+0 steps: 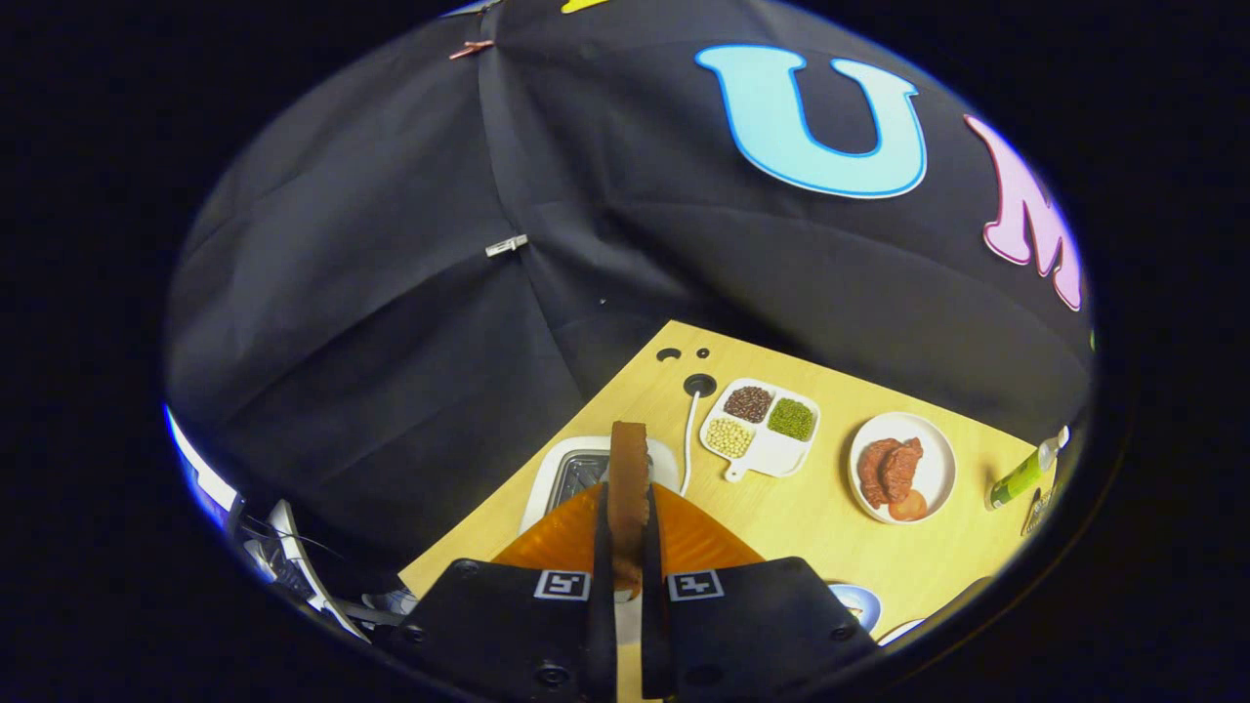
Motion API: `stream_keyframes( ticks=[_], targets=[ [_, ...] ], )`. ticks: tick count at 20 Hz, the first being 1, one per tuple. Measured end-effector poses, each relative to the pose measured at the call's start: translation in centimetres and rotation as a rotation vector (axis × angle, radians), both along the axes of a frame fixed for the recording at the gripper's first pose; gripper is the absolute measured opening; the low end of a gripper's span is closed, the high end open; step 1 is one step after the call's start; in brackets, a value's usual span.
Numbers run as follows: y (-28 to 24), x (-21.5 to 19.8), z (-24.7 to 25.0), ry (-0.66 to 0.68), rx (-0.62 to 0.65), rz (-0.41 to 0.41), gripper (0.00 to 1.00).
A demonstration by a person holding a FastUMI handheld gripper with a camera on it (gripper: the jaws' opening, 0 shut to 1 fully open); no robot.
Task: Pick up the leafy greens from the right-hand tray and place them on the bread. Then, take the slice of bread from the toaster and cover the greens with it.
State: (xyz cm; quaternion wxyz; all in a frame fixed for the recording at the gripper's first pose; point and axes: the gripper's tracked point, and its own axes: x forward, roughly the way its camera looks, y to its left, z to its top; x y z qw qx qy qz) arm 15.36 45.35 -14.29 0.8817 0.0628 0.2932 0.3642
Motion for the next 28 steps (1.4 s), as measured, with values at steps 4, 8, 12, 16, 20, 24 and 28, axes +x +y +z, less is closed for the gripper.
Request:
stream_keyframes(
  ticks=[4, 8, 12, 16, 20, 24, 28],
  targets=[
    [-5.1, 0.2, 2.9, -0.016, 0.070, -0.059, 0.14],
    [-10.6, 0.0, 3.5, -0.015, 0.101, -0.117, 0.14],
    [-16.1, -0.5, -0.2, 0.023, 0.072, -0.211, 0.14],
    [-19.7, -1.6, -6.4, 0.111, 0.065, -0.300, 0.14],
    [-21.1, -3.1, -11.9, 0.218, 0.103, -0.386, 0.14],
    [-21.2, -3.7, -15.7, 0.276, 0.166, -0.455, 0.14],
    [-21.2, -3.8, -18.9, 0.342, 0.236, -0.490, 0.14]
  ],
)
